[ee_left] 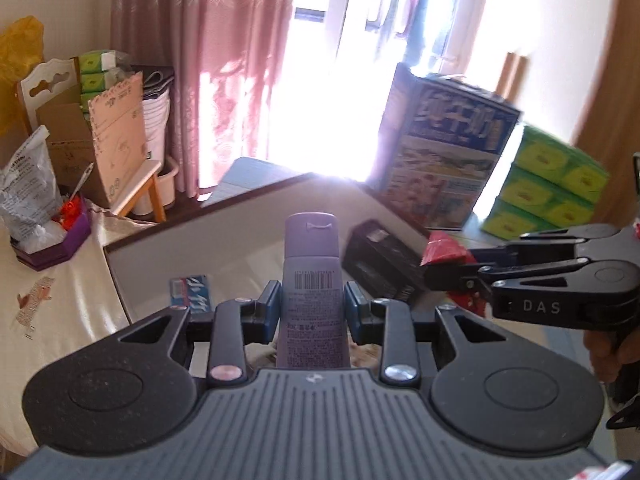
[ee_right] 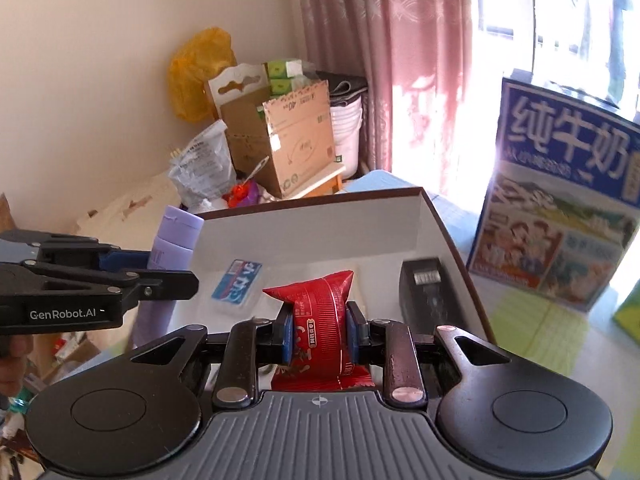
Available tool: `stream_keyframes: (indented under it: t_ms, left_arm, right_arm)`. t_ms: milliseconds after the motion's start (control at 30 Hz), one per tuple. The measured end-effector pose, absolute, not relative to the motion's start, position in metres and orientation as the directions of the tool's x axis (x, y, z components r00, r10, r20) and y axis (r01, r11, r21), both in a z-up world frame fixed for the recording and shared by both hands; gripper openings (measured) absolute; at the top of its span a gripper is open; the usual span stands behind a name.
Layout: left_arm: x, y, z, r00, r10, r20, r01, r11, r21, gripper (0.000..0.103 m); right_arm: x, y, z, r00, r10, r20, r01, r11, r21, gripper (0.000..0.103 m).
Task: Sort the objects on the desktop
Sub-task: 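Lift the purple tube and red packet over the brown box with both tools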
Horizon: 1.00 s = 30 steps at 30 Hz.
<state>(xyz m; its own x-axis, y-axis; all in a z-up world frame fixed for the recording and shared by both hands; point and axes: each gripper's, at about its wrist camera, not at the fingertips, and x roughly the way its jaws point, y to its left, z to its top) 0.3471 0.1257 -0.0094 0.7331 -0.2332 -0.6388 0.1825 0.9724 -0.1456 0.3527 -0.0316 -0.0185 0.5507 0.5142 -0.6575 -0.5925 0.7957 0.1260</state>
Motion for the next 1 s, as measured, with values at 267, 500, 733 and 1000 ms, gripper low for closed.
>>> stream_keyframes:
  t_ms: [267, 500, 733, 1000]
  left_arm:
    - [0.405, 0.145, -0.04, 0.693, -0.195, -0.694, 0.117, 0.98, -0.158, 0.028]
    - [0.439, 0.142, -0.061, 0.664, -0.198, -0.721, 0.116, 0.98, -0.162, 0.028]
    - [0.464, 0.131, -0.088, 0.618, -0.217, -0.755, 0.122, 0.976, -0.18, 0.028]
    - [0.482, 0.123, -0.108, 0.587, -0.222, -0.778, 0.119, 0.975, -0.188, 0.028]
  right_arm:
    - [0.41, -0.007, -0.056, 0.519, 0.442, -0.732, -0.577, 0.813, 0.081, 0.022]
    - [0.439, 0.012, -0.082, 0.491, 0.414, -0.767, -0.583, 0.81, 0.064, 0.022]
    - [0.457, 0.023, -0.103, 0.467, 0.399, -0.789, -0.581, 0.811, 0.065, 0.022]
    - [0.464, 0.021, -0.12, 0.444, 0.372, -0.815, -0.579, 0.813, 0.055, 0.023]
